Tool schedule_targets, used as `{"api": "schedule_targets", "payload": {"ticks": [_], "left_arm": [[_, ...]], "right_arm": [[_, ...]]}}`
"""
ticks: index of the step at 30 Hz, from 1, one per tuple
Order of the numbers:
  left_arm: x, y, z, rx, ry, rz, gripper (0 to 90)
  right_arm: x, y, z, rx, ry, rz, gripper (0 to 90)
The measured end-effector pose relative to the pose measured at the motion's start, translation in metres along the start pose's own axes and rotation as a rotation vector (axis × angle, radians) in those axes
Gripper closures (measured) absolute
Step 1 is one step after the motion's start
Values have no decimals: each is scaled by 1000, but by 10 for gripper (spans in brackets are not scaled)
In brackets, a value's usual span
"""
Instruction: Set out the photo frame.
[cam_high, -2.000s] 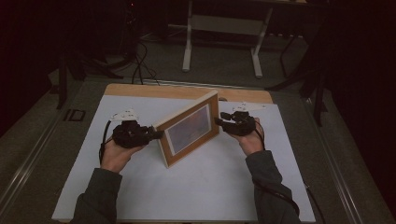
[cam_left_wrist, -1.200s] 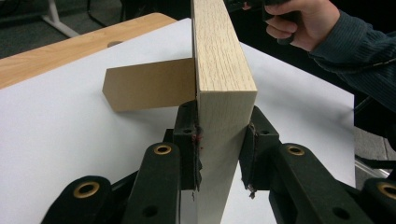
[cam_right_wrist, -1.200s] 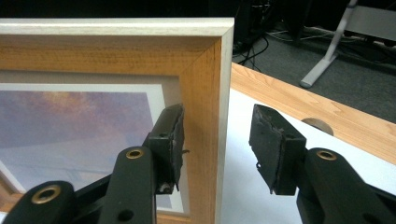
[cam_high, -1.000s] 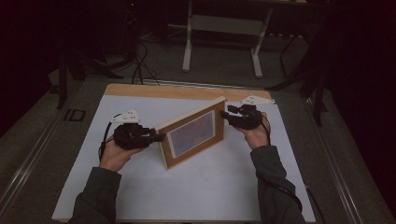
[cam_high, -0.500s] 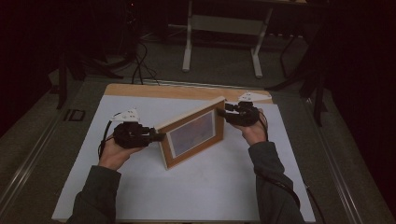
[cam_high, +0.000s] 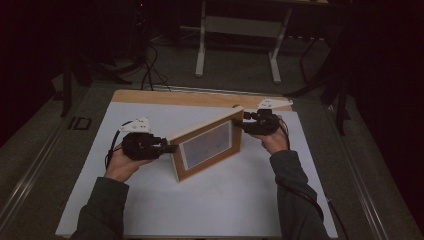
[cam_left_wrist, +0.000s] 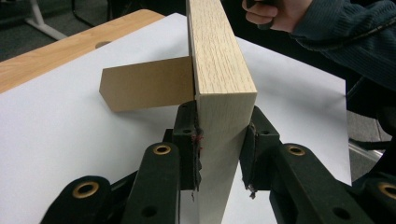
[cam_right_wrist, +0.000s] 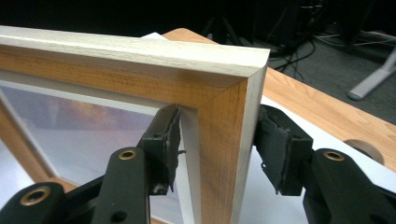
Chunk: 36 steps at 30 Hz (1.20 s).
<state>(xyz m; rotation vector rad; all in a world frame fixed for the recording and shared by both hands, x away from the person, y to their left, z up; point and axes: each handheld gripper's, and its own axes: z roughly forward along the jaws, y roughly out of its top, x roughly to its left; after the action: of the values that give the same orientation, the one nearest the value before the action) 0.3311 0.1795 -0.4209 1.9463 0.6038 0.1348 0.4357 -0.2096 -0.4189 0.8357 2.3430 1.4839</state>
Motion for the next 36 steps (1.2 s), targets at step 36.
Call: {"api": "schedule_targets", "payload": {"ticks": [36], "left_arm": [[7, 5, 8, -33, 225, -77, 686]], "right_arm": [[1, -7, -8, 6, 17, -15, 585]]}}
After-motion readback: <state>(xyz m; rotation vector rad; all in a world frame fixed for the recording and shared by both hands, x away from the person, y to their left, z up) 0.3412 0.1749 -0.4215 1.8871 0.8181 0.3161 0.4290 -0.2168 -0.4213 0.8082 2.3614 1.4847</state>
